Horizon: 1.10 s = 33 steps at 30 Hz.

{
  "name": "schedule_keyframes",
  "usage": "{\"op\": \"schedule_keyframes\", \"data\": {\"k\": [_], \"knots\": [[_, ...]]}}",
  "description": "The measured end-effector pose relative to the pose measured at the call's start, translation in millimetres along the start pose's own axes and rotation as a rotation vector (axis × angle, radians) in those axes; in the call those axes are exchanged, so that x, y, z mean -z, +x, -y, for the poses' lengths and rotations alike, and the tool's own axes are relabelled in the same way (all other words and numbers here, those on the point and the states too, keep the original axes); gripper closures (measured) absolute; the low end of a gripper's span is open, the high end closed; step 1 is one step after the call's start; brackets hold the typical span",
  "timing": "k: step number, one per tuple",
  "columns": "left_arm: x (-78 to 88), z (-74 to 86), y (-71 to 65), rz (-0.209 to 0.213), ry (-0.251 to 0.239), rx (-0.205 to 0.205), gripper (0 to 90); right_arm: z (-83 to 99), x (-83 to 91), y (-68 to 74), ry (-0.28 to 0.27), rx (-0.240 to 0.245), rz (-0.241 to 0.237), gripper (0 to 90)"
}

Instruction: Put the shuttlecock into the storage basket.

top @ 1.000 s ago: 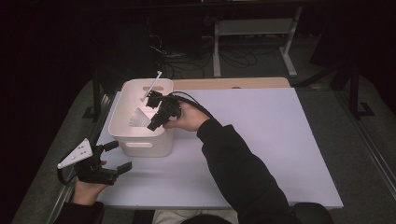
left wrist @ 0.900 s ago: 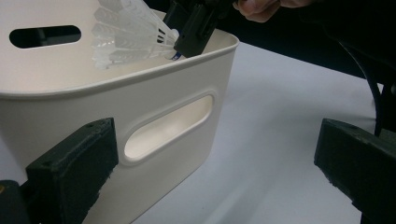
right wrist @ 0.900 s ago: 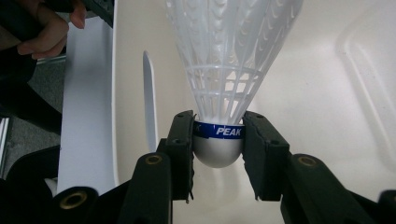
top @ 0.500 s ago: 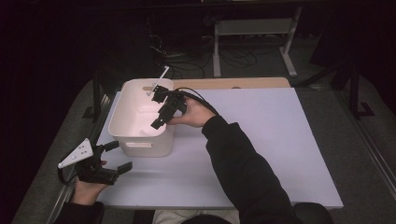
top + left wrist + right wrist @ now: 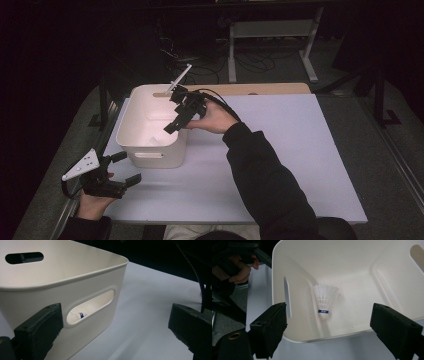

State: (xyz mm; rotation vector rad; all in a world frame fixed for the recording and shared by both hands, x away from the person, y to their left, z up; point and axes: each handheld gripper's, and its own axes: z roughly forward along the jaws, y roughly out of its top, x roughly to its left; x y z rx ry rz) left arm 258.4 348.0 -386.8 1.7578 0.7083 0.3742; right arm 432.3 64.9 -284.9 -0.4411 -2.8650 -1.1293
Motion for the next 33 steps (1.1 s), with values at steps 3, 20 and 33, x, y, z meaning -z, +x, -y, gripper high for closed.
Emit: {"op": "schedule_keyframes", "data": {"k": [3,20,33], "knots": [[-0.1,0.0,-0.1,0.001,0.001,0.0,0.0,1.3,4.6,-0.3,-0.012,0.003,0.012,11.4],[-0.6,-0.2,0.1,0.002,0.001,-0.004,0.0,15.4,24.9,-2.8,-0.066,-0.027,0.076,0.0],[-0.7,-0.1,0.1,-0.002,0.004,-0.004,0.0,34.0,40.0,-4.9,-0.093,-0.038,0.109,0.0]]}}
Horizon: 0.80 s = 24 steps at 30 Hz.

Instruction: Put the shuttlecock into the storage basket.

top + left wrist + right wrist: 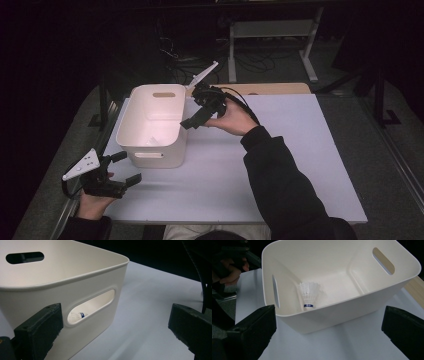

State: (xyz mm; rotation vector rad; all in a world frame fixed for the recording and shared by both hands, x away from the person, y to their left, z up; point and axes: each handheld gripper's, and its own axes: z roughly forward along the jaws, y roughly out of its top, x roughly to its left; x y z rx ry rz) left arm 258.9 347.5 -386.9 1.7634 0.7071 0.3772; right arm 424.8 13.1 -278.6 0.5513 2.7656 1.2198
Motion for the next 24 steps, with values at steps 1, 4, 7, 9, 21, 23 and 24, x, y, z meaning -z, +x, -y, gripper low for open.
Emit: {"op": "schedule_keyframes", "data": {"k": [1,4,7,9,21,23,24], "knots": [[-0.1,0.0,0.1,0.0,0.0,0.0,0.0,2.0,0.5,-0.9,-0.002,-0.001,-0.001,0.0],[-0.4,0.0,0.1,0.001,0.001,-0.001,0.0,5.8,1.5,-2.2,-0.002,-0.005,-0.003,0.0],[-0.5,0.0,0.2,0.002,0.002,-0.001,0.0,12.8,2.8,-2.1,-0.016,-0.025,-0.004,0.0],[-0.5,0.0,0.1,0.002,0.001,0.0,0.0,16.5,3.8,-3.0,-0.019,-0.019,-0.002,0.0],[-0.4,0.2,0.1,-0.001,0.004,0.002,0.0,33.5,16.4,-3.8,-0.033,-0.041,0.004,0.0],[-0.4,0.4,0.3,-0.001,0.003,0.005,0.0,37.0,19.0,-4.6,-0.04,-0.041,0.012,0.0],[-0.4,0.5,0.4,-0.002,0.003,0.006,0.0,38.7,20.4,-5.0,-0.047,-0.044,0.015,0.0]]}}
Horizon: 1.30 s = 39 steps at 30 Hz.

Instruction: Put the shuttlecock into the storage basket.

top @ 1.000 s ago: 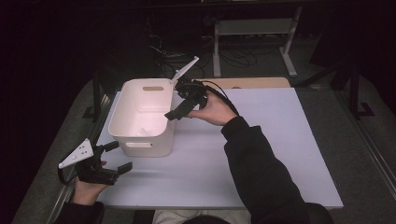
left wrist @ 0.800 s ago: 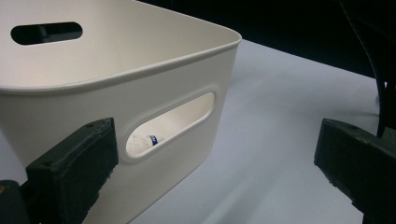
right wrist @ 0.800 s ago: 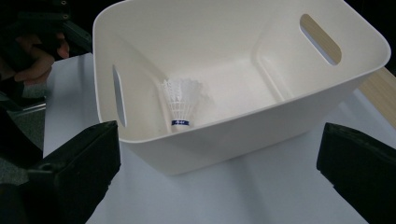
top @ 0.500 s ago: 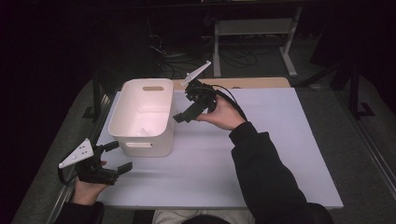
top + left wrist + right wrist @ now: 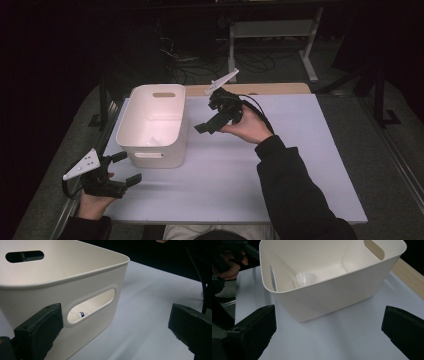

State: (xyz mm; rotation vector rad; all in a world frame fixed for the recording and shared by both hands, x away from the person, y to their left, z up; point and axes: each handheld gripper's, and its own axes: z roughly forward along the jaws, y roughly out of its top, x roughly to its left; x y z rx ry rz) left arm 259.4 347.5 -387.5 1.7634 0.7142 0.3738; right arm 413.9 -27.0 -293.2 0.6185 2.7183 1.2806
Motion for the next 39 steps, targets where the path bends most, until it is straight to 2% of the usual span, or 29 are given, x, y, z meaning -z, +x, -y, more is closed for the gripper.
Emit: {"op": "schedule_keyframes", "data": {"k": [6,11,21,25,33,39], "knots": [[0.0,0.1,0.1,-0.002,0.002,0.001,0.0,10.0,7.9,-3.2,-0.005,-0.013,0.02,0.0],[0.0,0.1,0.1,-0.004,0.005,0.0,0.0,17.4,15.5,-6.0,-0.023,-0.025,0.019,0.0],[-0.1,0.3,0.0,-0.007,0.007,0.001,0.0,33.8,24.5,-9.6,-0.026,-0.055,0.024,0.0],[0.1,0.4,0.2,-0.007,0.008,0.001,0.0,39.8,28.9,-11.2,-0.049,-0.069,0.016,0.0],[0.1,0.3,0.2,-0.007,0.007,0.001,0.0,54.3,35.6,-13.5,-0.037,-0.084,0.033,0.0],[0.5,0.3,0.1,-0.009,0.007,-0.001,0.0,65.5,41.1,-15.9,-0.051,-0.1,0.036,0.0]]}}
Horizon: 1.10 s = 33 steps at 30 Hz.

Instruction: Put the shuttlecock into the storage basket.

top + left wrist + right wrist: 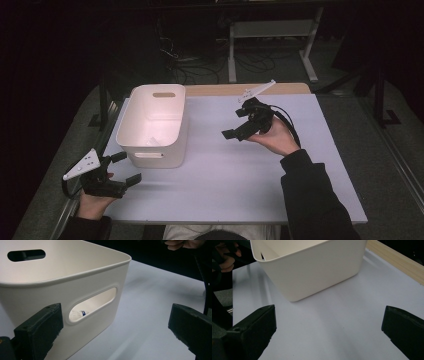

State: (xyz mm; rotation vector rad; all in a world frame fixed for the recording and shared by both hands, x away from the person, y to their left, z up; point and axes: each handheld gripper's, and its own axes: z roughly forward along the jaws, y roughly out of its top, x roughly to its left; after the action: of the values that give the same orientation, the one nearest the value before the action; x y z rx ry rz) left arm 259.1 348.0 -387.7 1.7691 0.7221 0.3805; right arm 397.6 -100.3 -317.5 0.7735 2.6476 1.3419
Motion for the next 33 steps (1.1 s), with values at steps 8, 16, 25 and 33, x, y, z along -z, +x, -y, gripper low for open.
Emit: {"op": "schedule_keyframes", "data": {"k": [8,16,25,33], "knots": [[-0.5,0.0,-0.2,0.002,0.002,0.001,0.0,13.0,10.0,-3.3,-0.003,-0.009,0.019,0.0],[-0.6,0.0,-0.1,0.006,0.001,0.001,0.0,30.6,14.6,-8.0,-0.013,-0.041,0.026,0.0],[-0.6,0.0,-0.2,0.005,0.001,0.001,0.0,45.1,19.3,-10.2,-0.024,-0.058,0.037,0.0],[-0.7,0.0,-0.1,0.006,0.002,0.0,0.0,58.3,24.9,-11.1,-0.033,-0.072,0.043,0.0]]}}
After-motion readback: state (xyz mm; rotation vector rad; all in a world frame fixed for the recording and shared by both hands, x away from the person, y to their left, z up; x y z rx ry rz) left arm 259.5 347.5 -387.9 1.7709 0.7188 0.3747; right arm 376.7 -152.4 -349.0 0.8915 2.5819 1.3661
